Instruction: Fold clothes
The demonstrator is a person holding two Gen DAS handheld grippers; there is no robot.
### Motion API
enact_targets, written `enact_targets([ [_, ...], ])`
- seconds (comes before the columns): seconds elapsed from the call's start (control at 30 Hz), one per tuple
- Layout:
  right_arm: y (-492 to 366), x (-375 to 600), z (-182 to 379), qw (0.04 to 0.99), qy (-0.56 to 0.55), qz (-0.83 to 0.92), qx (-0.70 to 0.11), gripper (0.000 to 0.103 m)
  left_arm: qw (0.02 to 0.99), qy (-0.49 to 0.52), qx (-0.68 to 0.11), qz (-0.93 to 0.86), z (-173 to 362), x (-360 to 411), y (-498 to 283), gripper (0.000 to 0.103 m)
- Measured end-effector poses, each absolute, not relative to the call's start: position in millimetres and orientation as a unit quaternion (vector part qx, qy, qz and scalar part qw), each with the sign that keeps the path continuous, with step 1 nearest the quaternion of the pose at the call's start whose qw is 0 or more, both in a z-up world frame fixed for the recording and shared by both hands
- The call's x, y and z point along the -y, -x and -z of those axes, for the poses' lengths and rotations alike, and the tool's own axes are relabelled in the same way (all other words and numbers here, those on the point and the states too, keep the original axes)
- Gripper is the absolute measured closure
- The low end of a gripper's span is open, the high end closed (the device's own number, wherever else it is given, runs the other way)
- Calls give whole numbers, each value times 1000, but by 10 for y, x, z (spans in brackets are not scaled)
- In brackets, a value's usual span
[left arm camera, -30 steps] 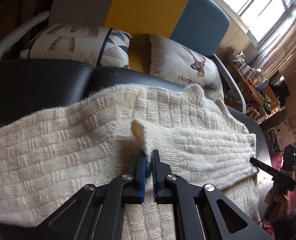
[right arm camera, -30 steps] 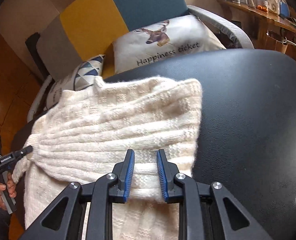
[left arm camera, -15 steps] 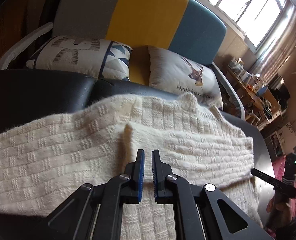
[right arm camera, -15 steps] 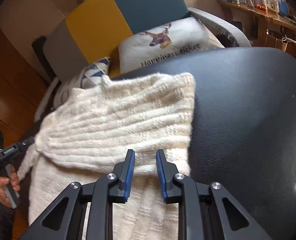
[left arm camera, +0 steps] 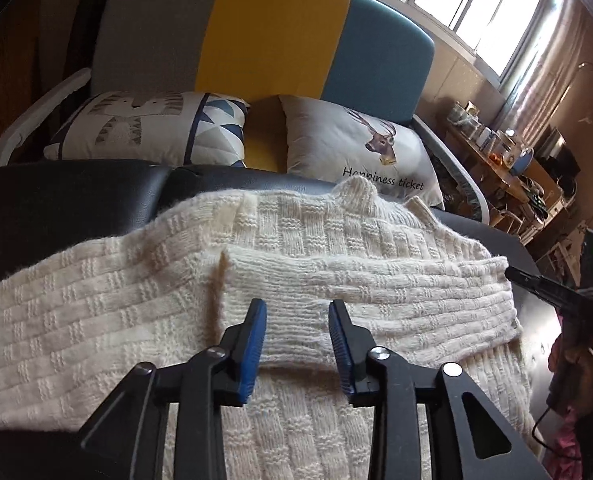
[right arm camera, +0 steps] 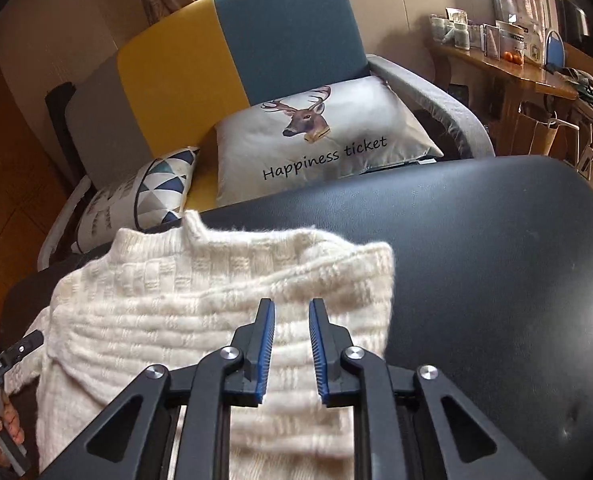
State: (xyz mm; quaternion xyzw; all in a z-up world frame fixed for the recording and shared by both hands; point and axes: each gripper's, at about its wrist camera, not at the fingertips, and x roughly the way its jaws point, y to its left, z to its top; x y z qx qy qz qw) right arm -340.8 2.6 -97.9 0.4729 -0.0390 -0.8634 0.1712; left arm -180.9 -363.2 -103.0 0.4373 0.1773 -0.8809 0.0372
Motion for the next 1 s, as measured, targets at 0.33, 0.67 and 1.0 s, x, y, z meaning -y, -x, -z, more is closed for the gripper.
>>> enact_targets([
  [0.33, 3355, 4, 1052, 196, -481, 852, 69, 78, 49, -410, -207, 887, 1001, 3631, 1651, 30],
  [0.67, 2495, 350, 842, 298, -482, 818, 95, 75, 48, -408, -260, 874, 906, 3545, 991, 29],
  [1.0, 1432, 237, 1147, 348, -518, 752, 213, 75, 128, -354, -432, 820, 1086, 4265, -479, 25],
])
